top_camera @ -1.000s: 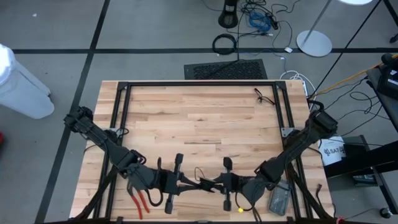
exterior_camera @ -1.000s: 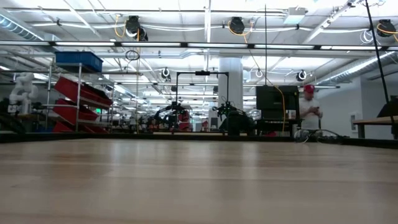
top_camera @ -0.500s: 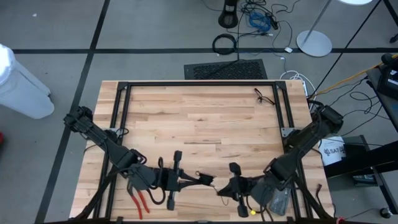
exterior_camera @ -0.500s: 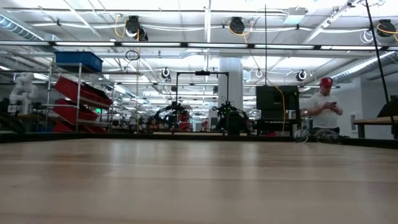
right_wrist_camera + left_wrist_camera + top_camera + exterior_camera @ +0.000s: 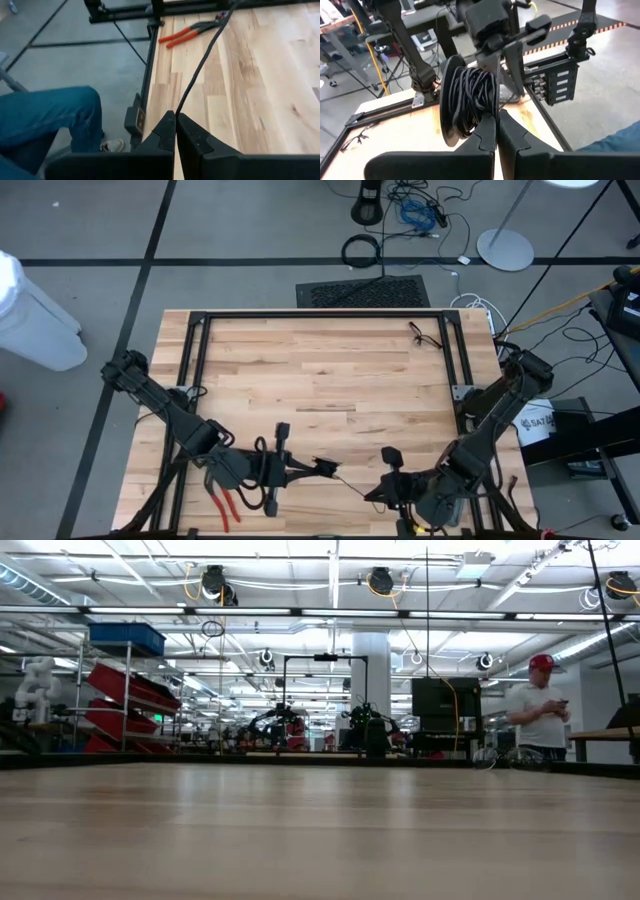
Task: Coil cords
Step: Coil the black wire onto the black spool
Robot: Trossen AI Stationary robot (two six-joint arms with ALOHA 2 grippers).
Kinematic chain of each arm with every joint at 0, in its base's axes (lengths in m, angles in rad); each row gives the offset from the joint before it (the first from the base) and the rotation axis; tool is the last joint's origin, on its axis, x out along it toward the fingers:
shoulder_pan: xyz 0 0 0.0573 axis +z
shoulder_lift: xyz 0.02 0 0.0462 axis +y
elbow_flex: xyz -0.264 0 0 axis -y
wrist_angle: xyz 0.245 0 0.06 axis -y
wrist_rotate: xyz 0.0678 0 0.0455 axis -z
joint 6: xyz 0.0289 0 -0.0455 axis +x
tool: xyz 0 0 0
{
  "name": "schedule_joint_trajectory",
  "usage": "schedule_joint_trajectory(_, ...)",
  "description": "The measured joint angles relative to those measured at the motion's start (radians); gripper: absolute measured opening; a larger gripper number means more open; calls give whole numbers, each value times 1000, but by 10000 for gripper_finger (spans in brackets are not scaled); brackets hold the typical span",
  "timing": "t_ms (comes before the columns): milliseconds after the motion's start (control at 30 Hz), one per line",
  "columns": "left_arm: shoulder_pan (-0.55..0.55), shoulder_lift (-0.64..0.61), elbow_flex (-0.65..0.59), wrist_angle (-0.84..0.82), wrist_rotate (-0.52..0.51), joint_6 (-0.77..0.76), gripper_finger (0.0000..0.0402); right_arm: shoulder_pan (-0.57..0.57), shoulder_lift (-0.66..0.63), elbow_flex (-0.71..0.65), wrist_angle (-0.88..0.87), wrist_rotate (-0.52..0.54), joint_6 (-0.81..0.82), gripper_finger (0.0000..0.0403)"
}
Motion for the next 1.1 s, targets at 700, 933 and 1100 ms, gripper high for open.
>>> schedule_joint_trajectory(700,0,-4,0,-151,83,-112,2,39,0,121,-66,57,-159,0)
schedule_joint_trajectory(933,0,-4,0,-175,152,-157,2,36,0,175,-32,156,-305,0)
schedule_joint_trajectory(1100,0,-1,0,-162,184,-159,2,6,9,175,96,158,-438,0)
